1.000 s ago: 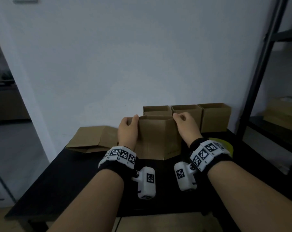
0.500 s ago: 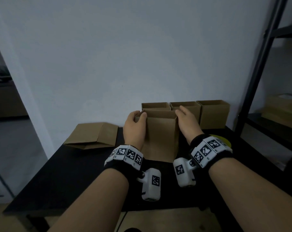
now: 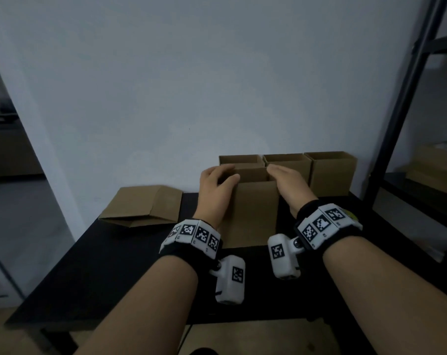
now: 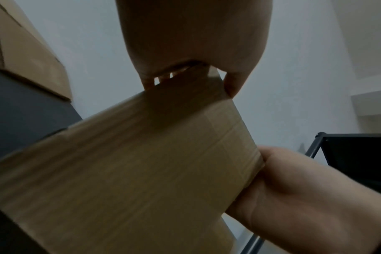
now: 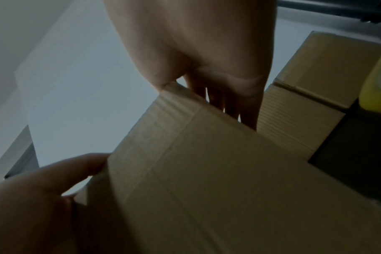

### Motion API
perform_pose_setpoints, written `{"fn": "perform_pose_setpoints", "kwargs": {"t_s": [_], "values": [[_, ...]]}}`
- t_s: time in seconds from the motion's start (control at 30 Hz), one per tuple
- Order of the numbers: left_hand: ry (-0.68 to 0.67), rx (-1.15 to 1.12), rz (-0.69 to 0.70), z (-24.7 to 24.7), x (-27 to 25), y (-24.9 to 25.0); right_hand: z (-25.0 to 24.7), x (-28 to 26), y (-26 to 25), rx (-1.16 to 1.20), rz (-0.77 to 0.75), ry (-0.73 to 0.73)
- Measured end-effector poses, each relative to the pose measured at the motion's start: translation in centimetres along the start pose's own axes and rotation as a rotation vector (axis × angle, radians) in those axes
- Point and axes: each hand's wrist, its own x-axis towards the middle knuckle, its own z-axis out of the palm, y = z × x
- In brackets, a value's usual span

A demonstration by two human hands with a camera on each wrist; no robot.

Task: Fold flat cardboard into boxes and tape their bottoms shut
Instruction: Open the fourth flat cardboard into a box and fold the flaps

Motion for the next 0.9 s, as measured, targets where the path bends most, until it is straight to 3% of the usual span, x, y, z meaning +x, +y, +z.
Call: {"fn": "perform_pose_setpoints", "kwargs": {"t_s": [0.27, 0.63, 0.9], "values": [[0.049, -0.127, -0.054, 1.3, 0.1, -0.9, 0.5, -0.3, 0.9, 0.067, -0.055, 0.024], [0.027, -0.112, -0.103, 1.4, 0.2, -0.9, 0.2, -0.8, 1.6, 0.021, -0.213, 0.242], [0.01, -0.116, -0.127, 1.2, 0.3, -0.7, 0.1, -1.1, 1.4, -0.063, -0.215, 0.181]]}}
